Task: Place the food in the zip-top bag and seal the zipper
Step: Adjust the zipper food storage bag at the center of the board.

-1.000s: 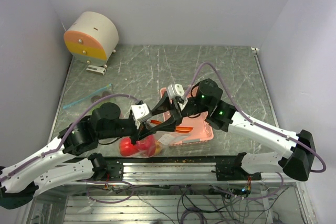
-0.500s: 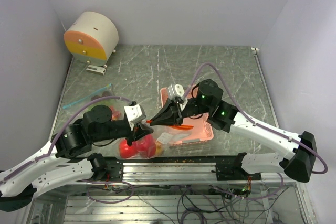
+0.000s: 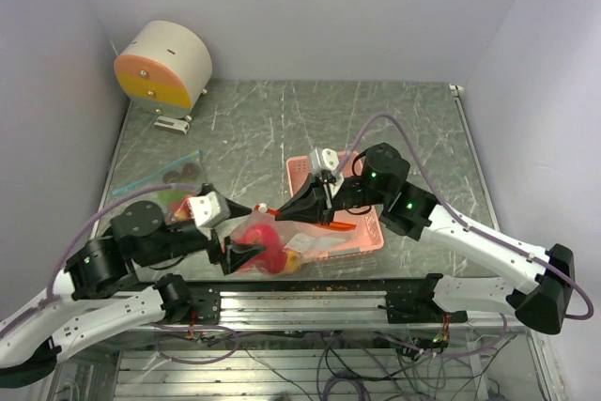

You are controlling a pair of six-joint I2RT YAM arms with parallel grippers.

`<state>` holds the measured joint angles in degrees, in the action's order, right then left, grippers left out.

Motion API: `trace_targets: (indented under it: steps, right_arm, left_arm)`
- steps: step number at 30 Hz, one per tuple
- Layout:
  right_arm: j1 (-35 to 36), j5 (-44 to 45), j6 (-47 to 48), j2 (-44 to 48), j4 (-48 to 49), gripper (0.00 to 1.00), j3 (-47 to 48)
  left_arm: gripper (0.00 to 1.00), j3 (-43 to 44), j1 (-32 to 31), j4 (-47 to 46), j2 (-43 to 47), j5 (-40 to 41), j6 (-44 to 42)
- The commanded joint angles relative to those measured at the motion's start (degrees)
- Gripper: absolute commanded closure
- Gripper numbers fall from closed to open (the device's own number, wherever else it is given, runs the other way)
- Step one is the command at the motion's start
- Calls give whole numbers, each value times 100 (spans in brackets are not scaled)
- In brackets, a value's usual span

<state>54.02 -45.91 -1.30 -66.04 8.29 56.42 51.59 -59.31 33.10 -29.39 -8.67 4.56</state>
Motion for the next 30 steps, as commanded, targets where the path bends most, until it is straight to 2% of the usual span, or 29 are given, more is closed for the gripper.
trace_targets:
  steps: [1,5,12,17,19,20,22,24,30]
  right_arm:
    - [-56,-188,-119,186,241,100,-59]
    - [-52,-408,-118,122,221,100,-18]
    - [-54,-608,-121,92,269,100,-29]
    - [-58,-687,-107,117,278,100,-59]
    - [-57,-658,-107,116,263,100,-54]
    - [-58,-656,-107,113,261,100,-51]
    - [-52,-663,-107,113,268,100,-51]
    - [-52,-657,-84,140,240,100,-43]
    - [-58,-318,-43,234,145,100,-55]
  left_arm:
    - [9,-136,10,-236,415,103,-120]
    - [15,-132,15,-274,404,170,-139]
    - [16,-121,15,-594,122,71,-156]
    - [20,-188,11,-928,-52,-92,-83]
    - [30,-253,14,-1046,-102,-247,-38]
    - [41,-278,12,-1067,-145,-299,-15]
    - [71,-310,15,-1080,-219,-324,56]
    - [91,-335,15,-1044,-274,-304,135]
    - [93,-361,14,-913,-172,-245,307]
